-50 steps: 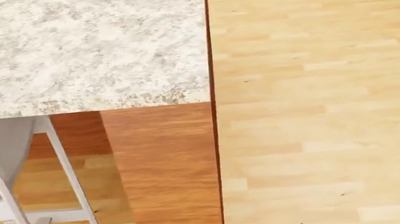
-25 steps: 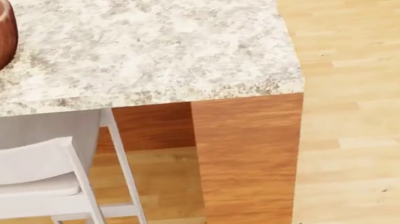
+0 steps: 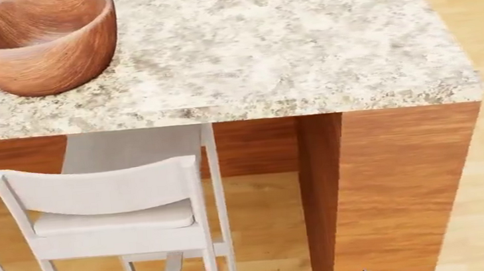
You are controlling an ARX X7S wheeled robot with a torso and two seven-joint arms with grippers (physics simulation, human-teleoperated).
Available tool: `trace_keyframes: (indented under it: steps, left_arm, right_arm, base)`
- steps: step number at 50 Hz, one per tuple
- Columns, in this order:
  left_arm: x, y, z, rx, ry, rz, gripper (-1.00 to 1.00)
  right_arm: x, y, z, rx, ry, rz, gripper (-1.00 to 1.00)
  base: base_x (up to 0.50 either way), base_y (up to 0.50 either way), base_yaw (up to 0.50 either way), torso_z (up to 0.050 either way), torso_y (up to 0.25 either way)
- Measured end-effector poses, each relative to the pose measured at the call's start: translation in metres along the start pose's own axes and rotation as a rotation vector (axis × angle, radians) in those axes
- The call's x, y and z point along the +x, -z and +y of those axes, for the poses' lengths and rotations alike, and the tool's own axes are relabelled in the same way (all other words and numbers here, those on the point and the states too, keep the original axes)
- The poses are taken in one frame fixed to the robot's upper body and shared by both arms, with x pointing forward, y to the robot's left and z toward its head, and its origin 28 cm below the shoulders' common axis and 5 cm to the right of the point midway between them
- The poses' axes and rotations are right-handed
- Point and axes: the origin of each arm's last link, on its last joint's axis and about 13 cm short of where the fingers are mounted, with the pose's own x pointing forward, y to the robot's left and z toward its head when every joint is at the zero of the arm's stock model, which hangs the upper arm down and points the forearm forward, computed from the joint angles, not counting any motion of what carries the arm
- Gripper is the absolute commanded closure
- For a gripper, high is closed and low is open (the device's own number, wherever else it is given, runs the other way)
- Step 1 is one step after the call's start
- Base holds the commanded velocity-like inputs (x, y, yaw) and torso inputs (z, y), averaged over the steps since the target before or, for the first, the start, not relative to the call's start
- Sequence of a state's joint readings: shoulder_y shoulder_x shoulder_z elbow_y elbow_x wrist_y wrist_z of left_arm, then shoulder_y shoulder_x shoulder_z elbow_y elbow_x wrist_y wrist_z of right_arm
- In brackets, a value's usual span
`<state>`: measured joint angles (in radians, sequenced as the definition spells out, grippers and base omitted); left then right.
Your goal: Place the cup inside the bowl on the dining table and move the bowl to any counter.
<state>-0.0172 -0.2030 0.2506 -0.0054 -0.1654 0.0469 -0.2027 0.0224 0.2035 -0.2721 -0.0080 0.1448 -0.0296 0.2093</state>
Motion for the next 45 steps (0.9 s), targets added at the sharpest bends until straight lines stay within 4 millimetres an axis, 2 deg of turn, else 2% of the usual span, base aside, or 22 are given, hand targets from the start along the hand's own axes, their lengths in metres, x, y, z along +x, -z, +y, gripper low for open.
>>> trace_keyframes:
  steps: [24, 32, 45]
  left_arm:
    - [-0.0005, -0.0002, 0.0001, -0.005, 0.007, -0.002, -1.0]
    - [0.0, 0.0, -0.0009, -0.008, 0.008, 0.01, -1.0]
    - [0.0006, -0.0009, -0.0018, -0.002, 0.012, 0.013, -1.0]
  right_arm:
    - [-0.0002, -0.0005, -0.0003, -0.003, 0.008, -0.002, -1.0]
    - [-0.0007, -0.0008, -0.0004, 0.005, 0.009, -0.008, -1.0]
    - [-0.0005, -0.0016, -0.001, 0.048, 0.026, -0.019, -1.0]
  base:
    - [0.0, 0.5, 0.0, 0.0, 0.0]
    - [0.15, 0.49, 0.0, 0.0, 0.0]
    - [0.05, 0.02, 0.0, 0.0, 0.0]
